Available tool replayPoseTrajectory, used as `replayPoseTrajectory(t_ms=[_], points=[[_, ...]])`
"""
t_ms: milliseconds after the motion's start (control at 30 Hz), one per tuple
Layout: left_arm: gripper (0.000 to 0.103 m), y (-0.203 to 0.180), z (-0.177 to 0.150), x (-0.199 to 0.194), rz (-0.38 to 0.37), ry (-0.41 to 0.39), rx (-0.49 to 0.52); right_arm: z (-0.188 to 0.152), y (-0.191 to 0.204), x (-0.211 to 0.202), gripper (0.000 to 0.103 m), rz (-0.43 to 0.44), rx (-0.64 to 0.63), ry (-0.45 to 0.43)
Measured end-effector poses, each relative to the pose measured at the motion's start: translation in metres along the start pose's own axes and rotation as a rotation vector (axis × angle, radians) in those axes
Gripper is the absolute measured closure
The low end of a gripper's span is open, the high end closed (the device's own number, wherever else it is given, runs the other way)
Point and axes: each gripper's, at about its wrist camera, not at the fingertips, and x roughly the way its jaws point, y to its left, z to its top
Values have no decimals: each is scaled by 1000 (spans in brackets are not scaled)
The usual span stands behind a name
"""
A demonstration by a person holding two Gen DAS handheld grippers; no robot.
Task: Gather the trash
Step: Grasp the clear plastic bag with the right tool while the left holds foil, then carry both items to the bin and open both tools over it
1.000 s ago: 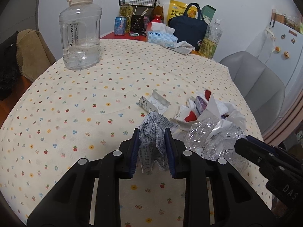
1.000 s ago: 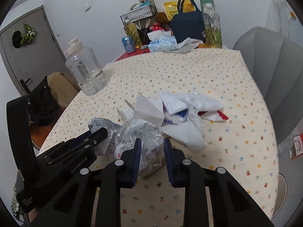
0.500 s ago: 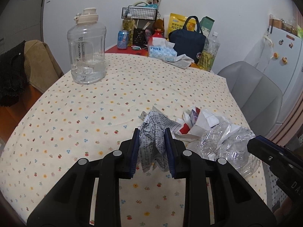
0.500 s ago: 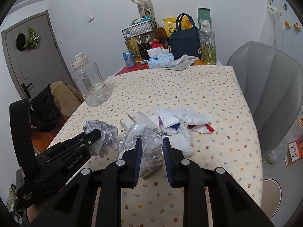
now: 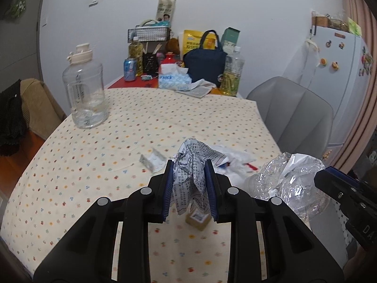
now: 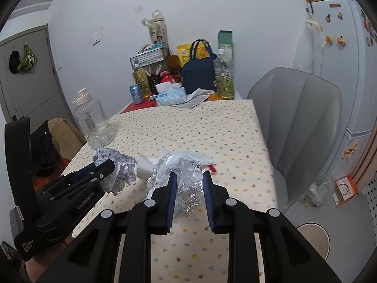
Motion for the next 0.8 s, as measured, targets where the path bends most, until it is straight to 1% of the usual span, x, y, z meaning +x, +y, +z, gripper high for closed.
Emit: replayPoseTrajectory(t_ms=[100, 200, 300, 500, 533, 700, 800], points=[[77, -18, 4, -4, -16, -10, 25, 0, -19, -15, 80, -34, 16, -23], [77, -38, 6, -5, -36, -13, 46, 0, -28, -23, 80, -53, 25, -32], [77, -60, 6, -5, -64, -13, 73, -1, -47, -33, 80, -85, 41, -42], [77, -110, 5, 0, -127, -2, 139, -6, -87, -50, 80, -153, 90, -50], [77, -117, 5, 1, -137, 0, 148, -8, -100, -55, 80, -172, 104, -52], [77, -156, 4, 5, -184, 10, 194, -12, -128, -66, 80, -219, 138, -60], [77, -182, 0, 8, -216, 19, 226, -16, -156, -75, 80, -261, 179, -64]])
